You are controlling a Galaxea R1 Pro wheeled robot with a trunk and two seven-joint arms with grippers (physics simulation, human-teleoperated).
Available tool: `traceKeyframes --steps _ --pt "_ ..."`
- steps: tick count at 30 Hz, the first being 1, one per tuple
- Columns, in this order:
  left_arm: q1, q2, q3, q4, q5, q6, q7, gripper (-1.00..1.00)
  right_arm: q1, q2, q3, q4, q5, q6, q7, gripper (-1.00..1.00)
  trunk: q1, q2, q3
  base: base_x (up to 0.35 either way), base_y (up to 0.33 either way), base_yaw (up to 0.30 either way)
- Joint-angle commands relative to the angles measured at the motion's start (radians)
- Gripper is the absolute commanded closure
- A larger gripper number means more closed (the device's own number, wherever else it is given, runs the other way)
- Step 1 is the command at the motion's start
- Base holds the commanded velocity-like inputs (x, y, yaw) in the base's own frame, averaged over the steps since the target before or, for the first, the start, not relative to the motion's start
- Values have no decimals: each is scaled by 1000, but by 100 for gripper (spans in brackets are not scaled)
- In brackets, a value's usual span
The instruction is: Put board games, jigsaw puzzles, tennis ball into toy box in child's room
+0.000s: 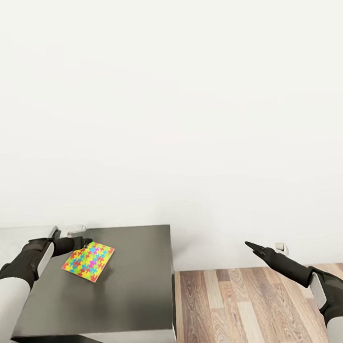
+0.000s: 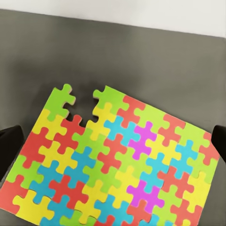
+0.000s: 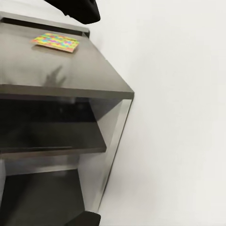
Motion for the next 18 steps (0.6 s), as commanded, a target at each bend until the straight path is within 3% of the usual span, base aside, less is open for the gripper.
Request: traceKeyframes --steps 1,18 --pt "-1 -1 3 -1 6 9 -1 -100 -1 0 -2 0 -5 9 2 -100 0 -2 -4 0 0 0" --pt "-1 -5 6 -1 6 10 26 -100 -1 0 -2 0 -5 9 2 -100 0 -2 -31 41 43 0"
